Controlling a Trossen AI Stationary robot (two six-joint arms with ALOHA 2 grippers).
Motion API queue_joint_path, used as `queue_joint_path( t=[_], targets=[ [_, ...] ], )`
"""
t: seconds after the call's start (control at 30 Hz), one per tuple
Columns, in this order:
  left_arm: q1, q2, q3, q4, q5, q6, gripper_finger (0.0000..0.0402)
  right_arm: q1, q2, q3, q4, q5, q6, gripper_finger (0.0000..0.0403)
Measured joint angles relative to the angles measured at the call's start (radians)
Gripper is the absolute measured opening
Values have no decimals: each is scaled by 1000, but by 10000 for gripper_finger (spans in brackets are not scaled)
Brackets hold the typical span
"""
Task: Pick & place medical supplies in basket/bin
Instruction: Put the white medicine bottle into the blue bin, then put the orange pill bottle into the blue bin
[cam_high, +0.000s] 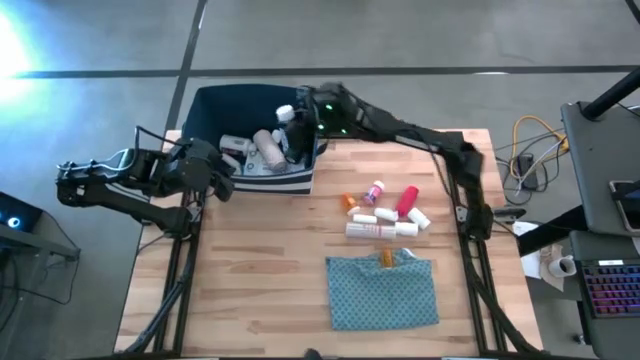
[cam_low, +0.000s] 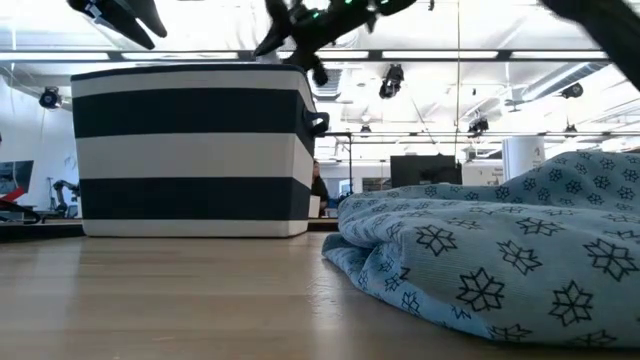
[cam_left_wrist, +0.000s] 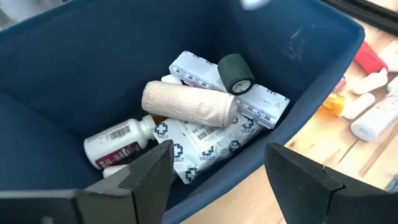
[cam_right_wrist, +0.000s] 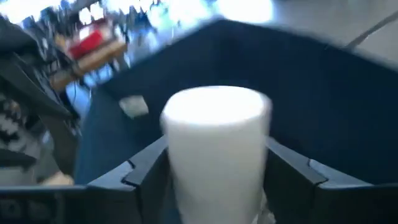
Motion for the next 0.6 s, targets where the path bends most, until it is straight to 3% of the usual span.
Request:
queue_joint_path(
  t=[0.2,0.33,0.6],
  targets=[
    [0,0,0,-2,0,-23,230,4,185,313,-266,-32,-78,272],
    [0,-1,-1,-7,0,-23,230,14,118,216,-284,2,-111,305],
    [0,-2,-2,-10,0,-22,230,79,-81,95,-678,23,-268,319]
  ],
)
